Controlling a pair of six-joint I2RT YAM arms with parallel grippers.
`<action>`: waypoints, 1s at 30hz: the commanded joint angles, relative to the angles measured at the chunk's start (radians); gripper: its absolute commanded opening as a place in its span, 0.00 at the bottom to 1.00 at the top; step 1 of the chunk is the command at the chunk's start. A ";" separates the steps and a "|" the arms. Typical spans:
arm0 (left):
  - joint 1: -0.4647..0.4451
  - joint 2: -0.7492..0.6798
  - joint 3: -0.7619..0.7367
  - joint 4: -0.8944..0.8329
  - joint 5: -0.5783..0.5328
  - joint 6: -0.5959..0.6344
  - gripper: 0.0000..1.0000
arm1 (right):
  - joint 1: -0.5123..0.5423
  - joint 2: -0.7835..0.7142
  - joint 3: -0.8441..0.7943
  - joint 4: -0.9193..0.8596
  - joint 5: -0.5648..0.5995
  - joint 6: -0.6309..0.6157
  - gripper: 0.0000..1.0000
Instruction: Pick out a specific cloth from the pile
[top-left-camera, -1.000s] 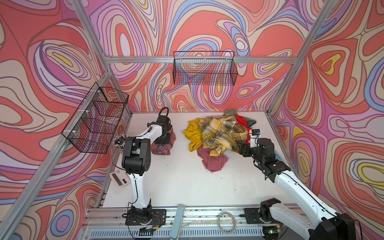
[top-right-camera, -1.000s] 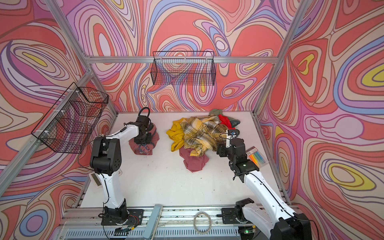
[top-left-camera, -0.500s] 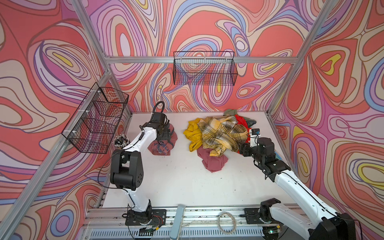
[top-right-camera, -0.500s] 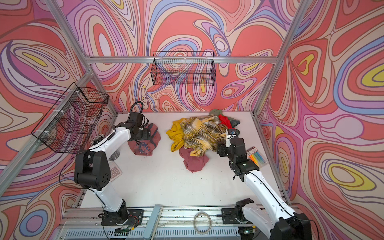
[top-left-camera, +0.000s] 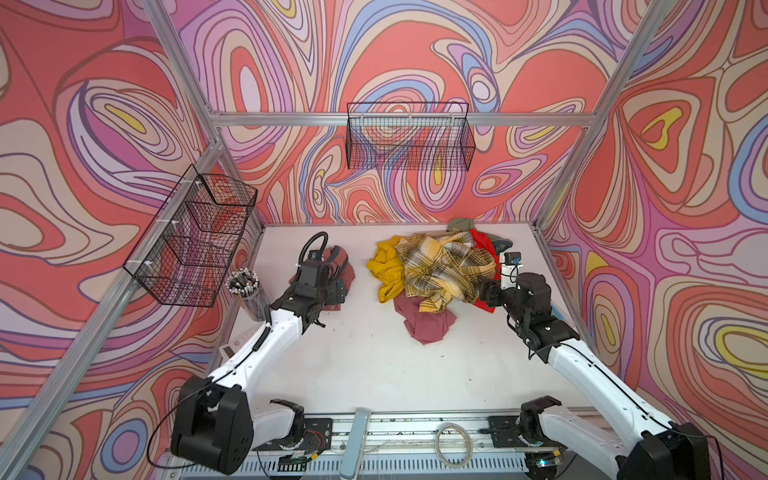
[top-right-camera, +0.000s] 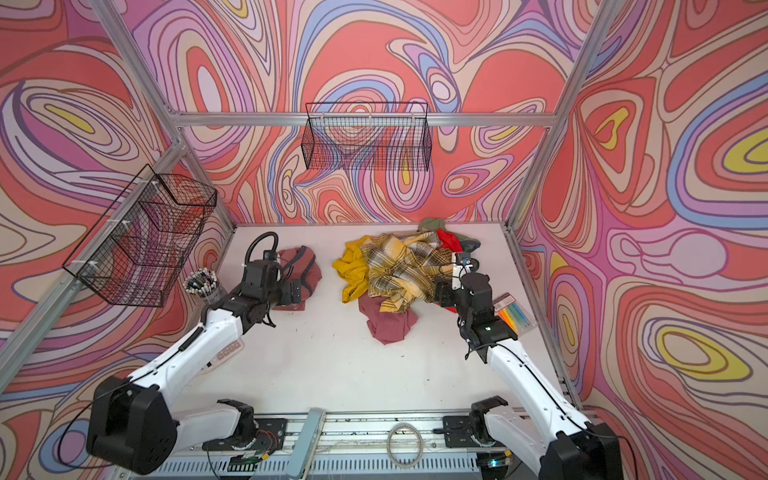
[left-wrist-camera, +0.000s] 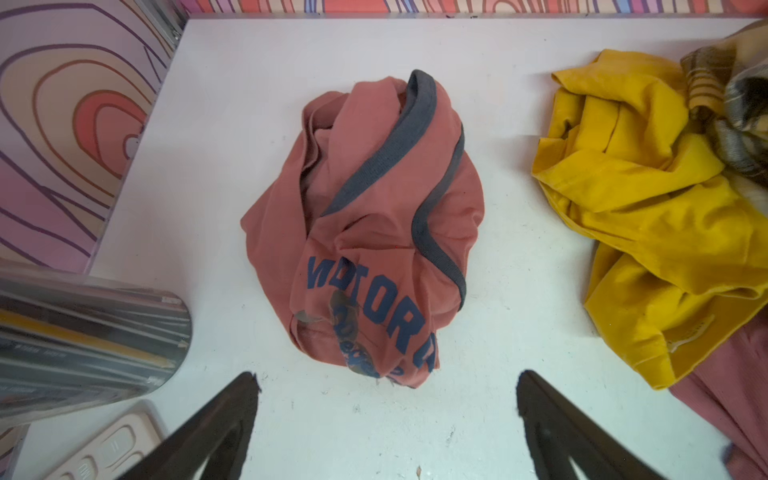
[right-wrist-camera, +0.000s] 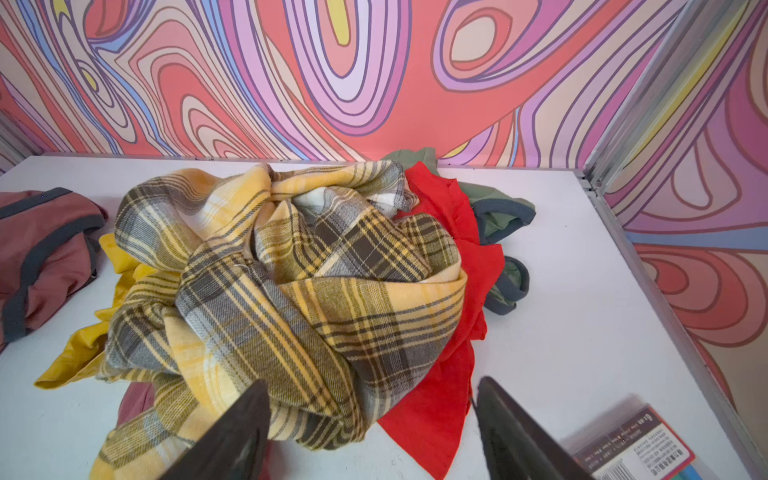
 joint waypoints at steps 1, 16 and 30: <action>0.000 -0.058 -0.076 0.161 -0.076 0.022 1.00 | -0.006 0.028 -0.069 0.177 0.067 -0.049 0.82; 0.006 -0.071 -0.346 0.573 -0.233 0.227 1.00 | -0.094 0.374 -0.344 0.978 0.148 -0.112 0.82; 0.126 0.139 -0.529 1.141 -0.106 0.266 0.98 | -0.149 0.755 -0.360 1.385 0.088 -0.071 0.83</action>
